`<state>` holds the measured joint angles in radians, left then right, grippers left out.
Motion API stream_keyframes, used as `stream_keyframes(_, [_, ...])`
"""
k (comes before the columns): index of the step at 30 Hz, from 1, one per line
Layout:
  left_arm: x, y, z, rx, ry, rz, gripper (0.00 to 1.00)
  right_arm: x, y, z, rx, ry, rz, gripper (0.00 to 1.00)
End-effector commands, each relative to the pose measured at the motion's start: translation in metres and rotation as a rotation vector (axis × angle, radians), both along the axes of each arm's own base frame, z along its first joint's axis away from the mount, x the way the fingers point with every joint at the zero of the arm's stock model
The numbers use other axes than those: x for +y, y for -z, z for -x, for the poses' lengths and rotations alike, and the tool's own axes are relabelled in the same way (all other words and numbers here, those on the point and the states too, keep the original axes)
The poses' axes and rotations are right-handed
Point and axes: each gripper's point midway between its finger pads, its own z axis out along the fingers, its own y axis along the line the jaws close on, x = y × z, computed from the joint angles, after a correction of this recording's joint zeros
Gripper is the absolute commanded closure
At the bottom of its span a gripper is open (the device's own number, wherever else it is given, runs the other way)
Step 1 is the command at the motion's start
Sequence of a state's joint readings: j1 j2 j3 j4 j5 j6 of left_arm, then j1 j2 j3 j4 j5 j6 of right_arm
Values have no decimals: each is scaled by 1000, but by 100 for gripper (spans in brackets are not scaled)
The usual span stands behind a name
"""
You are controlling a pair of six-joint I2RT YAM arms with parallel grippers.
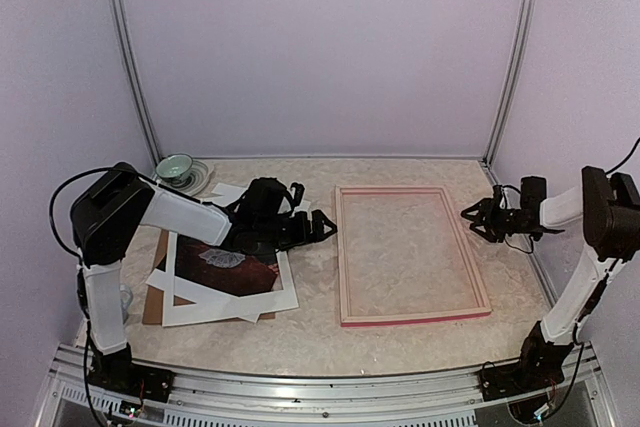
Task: Put the photo into the frame
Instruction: Adjust the glass panel to frame the body.
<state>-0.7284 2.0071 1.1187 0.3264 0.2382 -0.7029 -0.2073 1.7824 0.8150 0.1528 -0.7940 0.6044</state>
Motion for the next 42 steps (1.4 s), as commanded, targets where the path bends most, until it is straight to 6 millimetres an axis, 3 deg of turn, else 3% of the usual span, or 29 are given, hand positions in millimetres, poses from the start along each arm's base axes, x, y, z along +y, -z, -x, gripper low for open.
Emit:
stream_keyframes(1, [0, -12, -5, -49, -19, -67, 1, -24, -6, 2, 11, 63, 210, 40])
stream_keyframes(8, [-13, 4, -20, -25, -16, -81, 1, -35, -7, -13, 56, 84, 486, 39])
stream_keyframes(14, [-12, 13, -20, -14, -16, -88, 1, -18, 9, -24, 101, 31, 629, 38])
stream_keyframes(16, [-11, 14, -19, -13, -17, -88, 1, -20, 14, -27, 123, 36, 672, 37])
stream_keyframes(17, [-11, 15, -19, -12, -17, -89, 1, -11, 18, -26, 128, 13, 694, 37])
stream_keyframes(28, [-9, 14, -19, -10, -20, -73, 1, 1, 41, -24, 185, -38, 837, 36])
stream_keyframes(32, [-10, 16, -18, -6, -15, -68, 1, 7, 33, -26, 158, -43, 807, 36])
stream_keyframes(37, [-9, 16, -17, -5, -16, -69, 1, 12, 7, -33, 98, -30, 783, 36])
stream_keyframes(42, [-8, 16, -17, -6, -17, -69, 1, 0, -13, -36, 89, 8, 845, 36])
